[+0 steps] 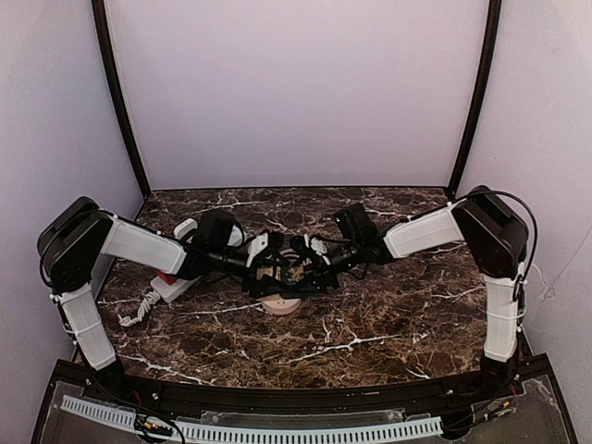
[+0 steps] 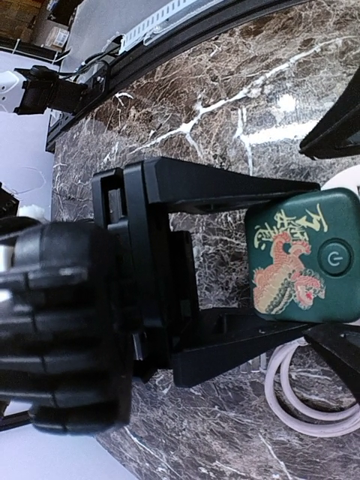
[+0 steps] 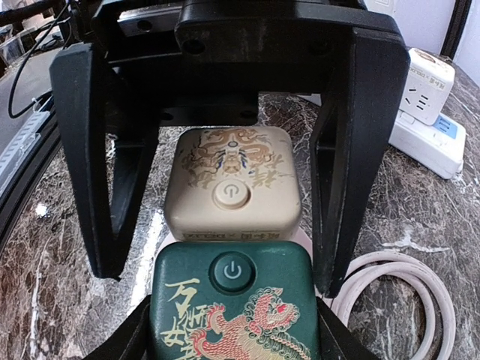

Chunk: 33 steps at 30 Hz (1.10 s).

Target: Insert the plug

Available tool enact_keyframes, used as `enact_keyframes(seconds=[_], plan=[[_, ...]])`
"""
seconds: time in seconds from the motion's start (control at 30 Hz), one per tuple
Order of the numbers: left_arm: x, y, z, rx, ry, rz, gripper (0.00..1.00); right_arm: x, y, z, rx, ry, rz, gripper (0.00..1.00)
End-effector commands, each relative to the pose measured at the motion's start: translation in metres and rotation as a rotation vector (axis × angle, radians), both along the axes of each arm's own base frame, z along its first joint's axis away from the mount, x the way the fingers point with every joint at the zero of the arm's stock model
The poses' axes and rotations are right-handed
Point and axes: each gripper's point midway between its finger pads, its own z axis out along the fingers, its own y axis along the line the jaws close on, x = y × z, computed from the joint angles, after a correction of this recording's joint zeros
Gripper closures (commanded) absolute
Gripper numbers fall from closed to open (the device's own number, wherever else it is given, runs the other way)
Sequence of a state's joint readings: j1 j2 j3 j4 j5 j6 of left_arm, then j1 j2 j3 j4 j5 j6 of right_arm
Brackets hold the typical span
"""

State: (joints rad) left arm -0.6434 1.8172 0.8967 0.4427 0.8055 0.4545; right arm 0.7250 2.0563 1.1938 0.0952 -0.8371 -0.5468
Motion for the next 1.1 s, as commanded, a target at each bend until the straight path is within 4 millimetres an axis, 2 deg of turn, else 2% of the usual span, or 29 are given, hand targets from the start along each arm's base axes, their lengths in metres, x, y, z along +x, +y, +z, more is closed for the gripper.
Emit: enact_keyframes(seconds=[0.0, 0.03, 0.07, 0.1, 0.13, 0.17, 0.2, 0.23, 0.33, 0.37, 0.4, 0.43, 0.47, 0.5, 0.53, 0.57, 0.6, 0.63, 0.73, 0.77, 0.8, 0.83, 0.87, 0.9, 0.93, 0.97, 1.0, 1.03, 1.07], plan=[[0.005, 0.010, 0.031, -0.022, 0.000, 0.067, 0.22, -0.020, -0.060, -0.121, -0.458, 0.168, -0.165, 1.00], [0.015, 0.017, 0.036, -0.017, -0.013, 0.124, 0.20, -0.006, -0.054, -0.114, -0.454, 0.135, -0.199, 1.00], [0.026, 0.026, 0.052, -0.025, -0.053, 0.185, 0.18, 0.003, -0.049, -0.108, -0.438, 0.138, -0.212, 1.00], [0.031, 0.032, 0.057, -0.019, -0.059, 0.221, 0.17, 0.005, -0.044, -0.106, -0.432, 0.171, -0.210, 1.00], [0.041, 0.044, 0.075, -0.025, -0.101, 0.288, 0.15, 0.008, -0.040, -0.107, -0.436, 0.203, -0.231, 1.00], [0.043, 0.052, 0.076, -0.007, -0.091, 0.321, 0.15, 0.011, -0.037, -0.109, -0.447, 0.225, -0.257, 1.00], [0.050, 0.067, 0.093, -0.013, -0.123, 0.382, 0.14, 0.014, -0.034, -0.109, -0.453, 0.239, -0.285, 1.00], [0.047, 0.077, 0.102, -0.006, -0.115, 0.414, 0.13, 0.018, -0.032, -0.107, -0.460, 0.247, -0.317, 1.00], [0.067, 0.129, 0.105, 0.057, -0.059, 0.647, 0.11, 0.036, -0.029, -0.100, -0.477, 0.241, -0.472, 1.00], [0.069, 0.143, 0.111, 0.043, -0.036, 0.716, 0.11, 0.044, -0.025, -0.096, -0.463, 0.219, -0.522, 0.96], [0.078, 0.165, 0.109, 0.052, -0.016, 0.821, 0.11, 0.048, -0.023, -0.093, -0.449, 0.209, -0.540, 0.84], [0.076, 0.176, 0.112, 0.046, -0.022, 0.864, 0.10, 0.050, -0.019, -0.089, -0.435, 0.200, -0.541, 0.68], [0.079, 0.192, 0.113, 0.045, -0.021, 0.927, 0.10, 0.050, -0.015, -0.084, -0.423, 0.195, -0.531, 0.44], [0.075, 0.200, 0.116, 0.037, -0.028, 0.951, 0.09, 0.050, -0.012, -0.078, -0.413, 0.195, -0.521, 0.09], [0.075, 0.211, 0.112, 0.042, -0.009, 0.993, 0.09, 0.051, -0.010, -0.069, -0.402, 0.193, -0.520, 0.02], [0.073, 0.218, 0.118, 0.027, -0.012, 1.013, 0.08, 0.050, -0.006, -0.056, -0.378, 0.196, -0.509, 0.01], [0.073, 0.228, 0.115, 0.028, 0.010, 1.050, 0.08, 0.050, -0.001, -0.040, -0.350, 0.194, -0.497, 0.01], [0.071, 0.234, 0.122, 0.008, 0.003, 1.070, 0.08, 0.049, 0.004, -0.019, -0.308, 0.186, -0.485, 0.01], [0.071, 0.263, 0.128, -0.025, 0.003, 1.175, 0.07, 0.045, 0.015, 0.060, -0.156, 0.141, -0.454, 0.01], [0.068, 0.269, 0.135, -0.044, -0.012, 1.195, 0.07, 0.043, 0.015, 0.085, -0.109, 0.122, -0.452, 0.01], [0.068, 0.281, 0.132, -0.046, 0.001, 1.241, 0.07, 0.043, 0.013, 0.109, -0.069, 0.096, -0.457, 0.01], [0.067, 0.294, 0.136, -0.061, -0.001, 1.282, 0.07, 0.041, 0.009, 0.129, -0.038, 0.074, -0.462, 0.01], [0.065, 0.304, 0.130, -0.073, 0.037, 1.337, 0.06, 0.041, 0.000, 0.148, -0.011, 0.057, -0.475, 0.02], [0.064, 0.322, 0.132, -0.093, 0.039, 1.402, 0.06, 0.047, -0.014, 0.162, 0.004, 0.051, -0.522, 0.01], [0.061, 0.332, 0.124, -0.114, 0.084, 1.452, 0.06, 0.056, -0.034, 0.181, 0.031, 0.044, -0.593, 0.01], [0.058, 0.351, 0.125, -0.135, 0.081, 1.524, 0.06, 0.067, -0.059, 0.185, 0.038, 0.065, -0.675, 0.01], [0.054, 0.364, 0.116, -0.159, 0.109, 1.582, 0.05, 0.083, -0.090, 0.187, 0.050, 0.100, -0.775, 0.01], [0.050, 0.387, 0.119, -0.182, 0.083, 1.673, 0.05, 0.099, -0.122, 0.185, 0.060, 0.146, -0.876, 0.01], [0.044, 0.396, 0.116, -0.208, 0.073, 1.711, 0.04, 0.116, -0.159, 0.179, 0.064, 0.197, -0.995, 0.01]])
